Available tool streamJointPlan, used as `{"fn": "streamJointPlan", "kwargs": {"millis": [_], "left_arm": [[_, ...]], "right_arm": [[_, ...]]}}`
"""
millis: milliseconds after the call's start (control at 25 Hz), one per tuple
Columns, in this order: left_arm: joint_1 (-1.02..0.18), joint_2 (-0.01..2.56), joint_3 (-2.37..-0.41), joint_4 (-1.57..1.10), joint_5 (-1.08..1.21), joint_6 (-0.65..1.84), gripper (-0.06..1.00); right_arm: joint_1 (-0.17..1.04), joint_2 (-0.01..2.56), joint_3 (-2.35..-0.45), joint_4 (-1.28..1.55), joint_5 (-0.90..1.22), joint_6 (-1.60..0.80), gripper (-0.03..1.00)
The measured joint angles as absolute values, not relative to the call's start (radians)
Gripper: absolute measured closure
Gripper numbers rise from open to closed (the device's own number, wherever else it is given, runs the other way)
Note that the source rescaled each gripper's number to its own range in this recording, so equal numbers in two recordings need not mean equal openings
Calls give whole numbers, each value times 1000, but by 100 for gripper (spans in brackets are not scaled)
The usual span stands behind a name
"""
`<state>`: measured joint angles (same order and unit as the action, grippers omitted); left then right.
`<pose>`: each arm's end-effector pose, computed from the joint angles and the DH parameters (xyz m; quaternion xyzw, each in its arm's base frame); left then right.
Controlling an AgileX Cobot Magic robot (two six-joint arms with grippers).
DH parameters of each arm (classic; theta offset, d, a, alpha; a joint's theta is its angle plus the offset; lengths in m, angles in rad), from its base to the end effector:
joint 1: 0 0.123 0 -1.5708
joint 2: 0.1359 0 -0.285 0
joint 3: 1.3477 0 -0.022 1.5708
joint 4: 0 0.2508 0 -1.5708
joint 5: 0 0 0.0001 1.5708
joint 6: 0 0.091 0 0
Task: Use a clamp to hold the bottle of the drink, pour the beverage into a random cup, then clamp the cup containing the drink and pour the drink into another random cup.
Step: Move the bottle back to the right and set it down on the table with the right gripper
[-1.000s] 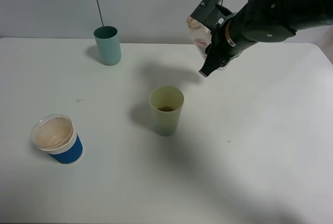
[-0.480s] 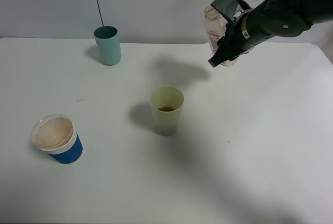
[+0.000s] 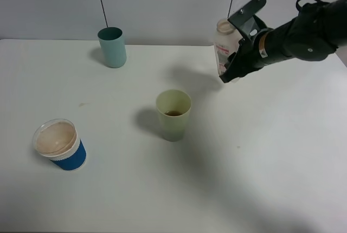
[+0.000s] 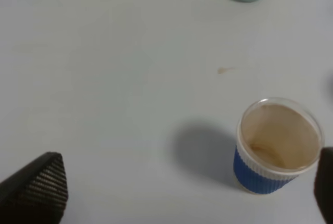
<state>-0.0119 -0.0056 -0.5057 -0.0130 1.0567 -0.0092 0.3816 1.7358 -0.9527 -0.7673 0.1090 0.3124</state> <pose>-0.0062 -0.0010 0.2792 0.0014 0.8492 -0.0121 0.5279 0.3328 0.1261 0.1878 -0.3595 0.8482 -0.0484 0.3860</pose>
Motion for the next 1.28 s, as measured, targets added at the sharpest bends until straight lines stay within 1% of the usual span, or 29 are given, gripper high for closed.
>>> {"fn": "streamJointPlan", "kwargs": {"millis": [120, 280, 520, 640, 920, 1280], "left_arm": [[-12, -6, -506, -13, 1057, -9, 7], [-12, -6, -506, -13, 1057, -9, 7], [-12, -6, -506, -13, 1057, -9, 7], [-12, -6, -506, -13, 1057, -9, 7], [-12, -6, -506, -13, 1057, -9, 7], [-12, -6, -506, -13, 1057, -9, 7]], "right_arm": [[355, 1736, -870, -767, 13, 312, 96], [329, 1736, -817, -767, -37, 312, 96], [306, 1736, -804, -741, -89, 311, 96], [286, 1738, -801, -711, -169, 247, 96], [267, 1767, -792, -643, -240, 145, 96], [192, 1809, -699, -542, -480, 103, 97]]}}
